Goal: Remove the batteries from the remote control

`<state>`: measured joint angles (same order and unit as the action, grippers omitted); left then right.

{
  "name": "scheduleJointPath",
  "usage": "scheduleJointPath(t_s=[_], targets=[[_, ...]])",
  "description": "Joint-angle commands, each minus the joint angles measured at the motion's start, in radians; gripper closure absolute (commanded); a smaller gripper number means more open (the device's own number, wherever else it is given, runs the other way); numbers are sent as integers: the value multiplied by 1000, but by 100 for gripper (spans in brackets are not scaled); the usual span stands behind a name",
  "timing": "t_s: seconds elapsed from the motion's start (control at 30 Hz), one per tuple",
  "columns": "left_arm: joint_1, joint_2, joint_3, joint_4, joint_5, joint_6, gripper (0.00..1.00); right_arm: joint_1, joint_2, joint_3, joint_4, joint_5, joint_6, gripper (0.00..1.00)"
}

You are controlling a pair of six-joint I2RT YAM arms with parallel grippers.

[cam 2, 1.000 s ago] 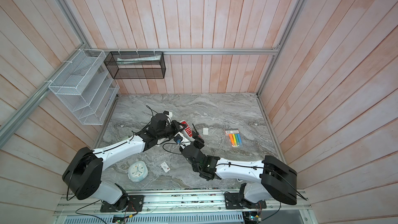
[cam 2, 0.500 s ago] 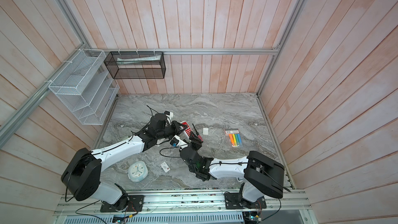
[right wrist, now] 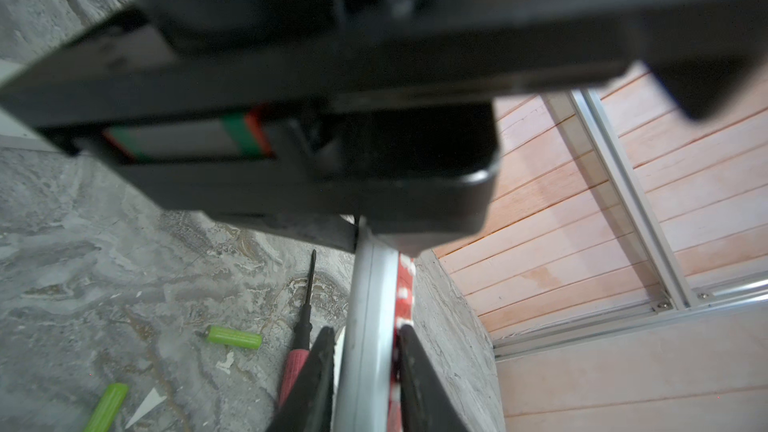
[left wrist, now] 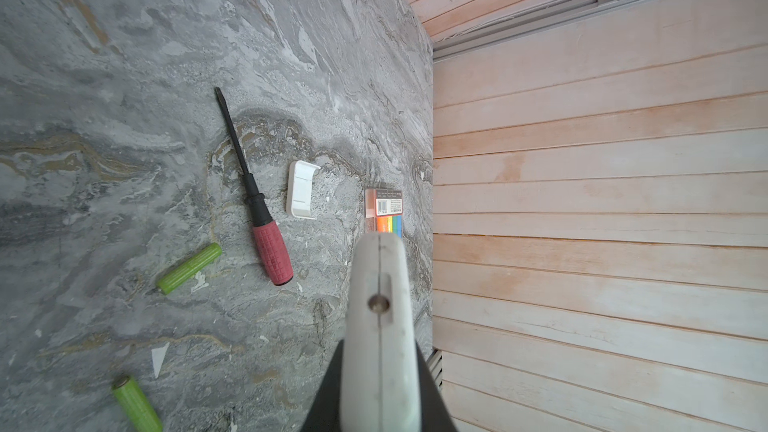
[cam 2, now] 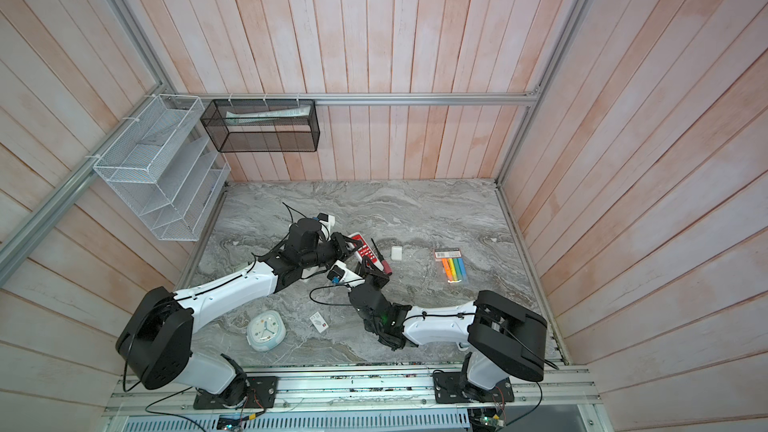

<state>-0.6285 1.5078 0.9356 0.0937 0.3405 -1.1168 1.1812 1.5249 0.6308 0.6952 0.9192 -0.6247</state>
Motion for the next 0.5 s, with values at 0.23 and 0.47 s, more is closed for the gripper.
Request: scheduleJointPath(t_s=[0.23, 0.47], targets=[[0, -24, -1, 9, 29, 34, 100, -17, 13, -5, 20, 20, -20, 94], [4, -24, -13, 32, 44, 27, 100, -22, 14, -2, 7, 21, -18, 100]])
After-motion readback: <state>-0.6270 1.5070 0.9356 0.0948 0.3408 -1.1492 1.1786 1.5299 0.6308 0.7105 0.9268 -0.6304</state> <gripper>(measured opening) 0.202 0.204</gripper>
